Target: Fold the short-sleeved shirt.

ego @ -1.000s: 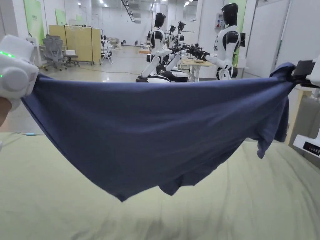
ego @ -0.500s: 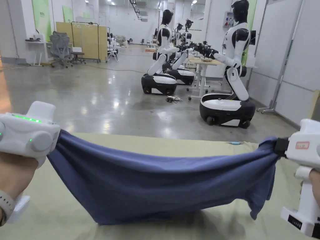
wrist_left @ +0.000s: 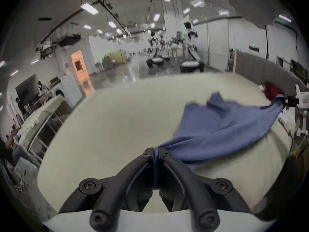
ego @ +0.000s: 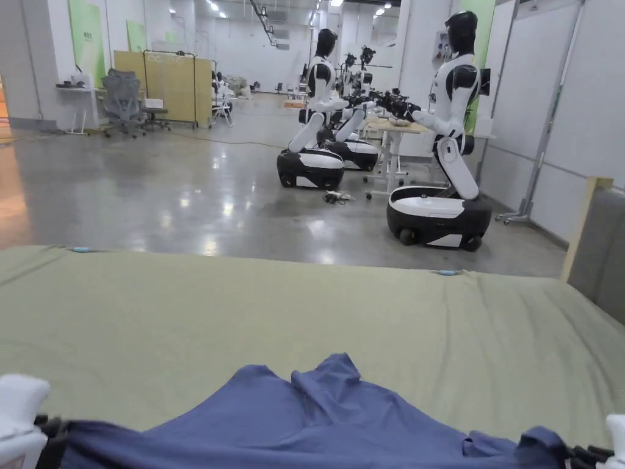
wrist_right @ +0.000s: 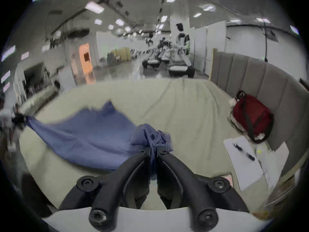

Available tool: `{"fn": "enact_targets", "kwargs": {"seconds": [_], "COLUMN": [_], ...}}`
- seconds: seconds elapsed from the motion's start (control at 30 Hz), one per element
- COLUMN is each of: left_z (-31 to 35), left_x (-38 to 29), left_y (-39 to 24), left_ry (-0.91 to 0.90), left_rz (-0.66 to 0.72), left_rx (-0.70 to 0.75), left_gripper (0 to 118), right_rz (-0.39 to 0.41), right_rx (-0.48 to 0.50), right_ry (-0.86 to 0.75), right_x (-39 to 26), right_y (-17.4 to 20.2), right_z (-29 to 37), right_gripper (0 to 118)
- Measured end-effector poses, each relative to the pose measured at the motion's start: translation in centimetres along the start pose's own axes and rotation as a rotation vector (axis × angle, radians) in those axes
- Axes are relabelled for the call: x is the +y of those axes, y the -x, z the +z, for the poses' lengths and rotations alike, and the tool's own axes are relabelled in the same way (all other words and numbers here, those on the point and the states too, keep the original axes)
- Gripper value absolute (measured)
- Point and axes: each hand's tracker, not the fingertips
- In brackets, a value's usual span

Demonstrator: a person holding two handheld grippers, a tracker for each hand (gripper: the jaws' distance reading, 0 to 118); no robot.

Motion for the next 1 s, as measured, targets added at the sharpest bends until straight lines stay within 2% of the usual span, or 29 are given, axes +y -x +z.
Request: {"fn": "enact_targets", "kwargs": {"seconds": [0.03, 0.17, 0.27, 0.3, 0.33, 0.37, 0.4, 0.43, 0.57, 0.67, 0.7, 0.73, 0.77, 0.8, 0.87, 0.93, 1.0], "left_z": [-0.2, -2.0, -2.0, -1.4, -0.2, 1.2, 2.8, 5.0, 9.5, 10.9, 10.4, 10.5, 10.4, 10.2, 9.4, 9.1, 8.6], "left_x": [-2.4, -8.9, -10.0, -9.6, -8.7, -7.6, -6.4, -4.9, -0.3, 1.2, 1.0, 1.1, 1.2, 1.2, 0.3, -0.8, -2.2], "left_y": [0.1, 0.3, 0.1, -0.2, -0.9, -1.7, -2.5, -3.9, -9.2, -11.8, -11.5, -11.7, -11.6, -11.3, -9.7, -7.0, -3.5], "left_ry": [0.043, 0.145, 0.087, 0.062, 0.027, -0.027, -0.116, -0.242, -0.512, -0.551, -0.551, -0.551, -0.534, -0.523, -0.478, -0.415, -0.349], "left_rz": [0.019, 0.151, 0.159, 0.12, 0.067, 0.045, 0.05, 0.063, 0.082, 0.082, 0.087, 0.085, 0.079, 0.075, 0.065, 0.1, 0.113], "left_rx": [-0.012, -0.034, -0.009, 0.037, 0.111, 0.161, 0.166, 0.143, 0.053, 0.072, 0.063, 0.051, 0.041, 0.036, 0.045, 0.029, 0.075], "left_gripper": [1, 2, 22, 22, 53, 99, 114, 116, 116, 114, 109, 92, 36, 0, 0, 0, 0], "right_rz": [0.015, -0.083, -0.099, -0.088, -0.059, -0.014, 0.035, 0.066, 0.021, 0.038, 0.037, 0.04, 0.041, 0.037, 0.037, 0.034, 0.056], "right_rx": [-0.003, 0.015, -0.014, -0.029, -0.036, -0.058, -0.094, -0.094, 0.023, 0.044, 0.051, 0.07, 0.08, 0.062, 0.051, 0.087, 0.089], "right_ry": [0.039, 0.125, 0.133, 0.108, 0.055, -0.015, -0.105, -0.207, -0.519, -0.59, -0.588, -0.585, -0.582, -0.576, -0.578, -0.525, -0.522], "right_x": [-2.1, -7.9, -8.6, -8.0, -7.0, -5.9, -4.4, -2.9, 1.7, 3.0, 3.0, 3.1, 3.1, 3.2, 3.2, 3.3, 3.0], "right_y": [0.1, 0.4, 1.2, 1.3, 1.8, 2.8, 4.3, 5.9, 12.2, 15.9, 16.6, 17.2, 17.7, 18.3, 18.8, 18.8, 19.1], "right_z": [-0.4, -1.2, -1.0, -0.4, 0.7, 2.1, 3.9, 5.5, 10.2, 11.0, 11.1, 11.1, 11.0, 10.4, 9.9, 9.3, 8.8], "right_gripper": [11, 13, 41, 41, 65, 85, 87, 87, 86, 86, 80, 59, 13, 4, 4, 4, 4]}}
